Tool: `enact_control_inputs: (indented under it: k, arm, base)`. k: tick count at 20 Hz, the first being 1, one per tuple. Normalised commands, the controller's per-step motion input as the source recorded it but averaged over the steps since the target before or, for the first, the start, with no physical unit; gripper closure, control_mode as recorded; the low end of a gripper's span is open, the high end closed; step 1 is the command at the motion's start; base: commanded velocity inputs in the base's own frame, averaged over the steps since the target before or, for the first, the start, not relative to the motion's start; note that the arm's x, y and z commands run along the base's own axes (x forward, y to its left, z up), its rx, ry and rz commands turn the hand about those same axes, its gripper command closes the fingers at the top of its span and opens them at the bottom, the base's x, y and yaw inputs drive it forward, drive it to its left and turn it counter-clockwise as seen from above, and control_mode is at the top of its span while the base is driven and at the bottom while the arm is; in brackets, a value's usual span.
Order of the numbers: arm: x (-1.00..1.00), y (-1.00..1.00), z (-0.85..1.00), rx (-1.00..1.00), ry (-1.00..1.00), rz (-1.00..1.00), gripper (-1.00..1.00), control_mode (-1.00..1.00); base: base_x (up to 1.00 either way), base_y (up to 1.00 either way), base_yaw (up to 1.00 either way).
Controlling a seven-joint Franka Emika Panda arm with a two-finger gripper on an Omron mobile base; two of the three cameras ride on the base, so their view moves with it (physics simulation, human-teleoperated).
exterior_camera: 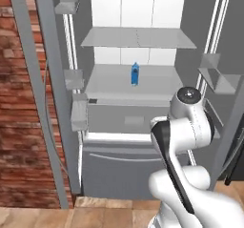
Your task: Take a sugar cube from the saucer and place it inside the coffee. Then, grab milk from the fridge and place it next to the coffee on the counter to sweeten the coffee.
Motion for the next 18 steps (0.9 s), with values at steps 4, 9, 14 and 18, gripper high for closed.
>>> enact_control_inputs:
  k: [4,9,14,18]
  arm:
    - [0.0,0.0,0.0,0.0,0.0,0.0,-1.0,1.0]
    - [0.0,0.0,0.0,0.0,0.0,0.0,-1.0,1.0]
    - [0.0,0.0,0.0,0.0,0.0,0.0,-1.0,1.0]
    - [0.0,0.0,0.0,0.0,0.0,0.0,-1.0,1.0]
  base:
    - [0.44,0.34,-0.34]
    - [0.5,0.32,-0.19]
    - [0.53,0.09,-0.06]
    - [0.58,0.14,-0.04]
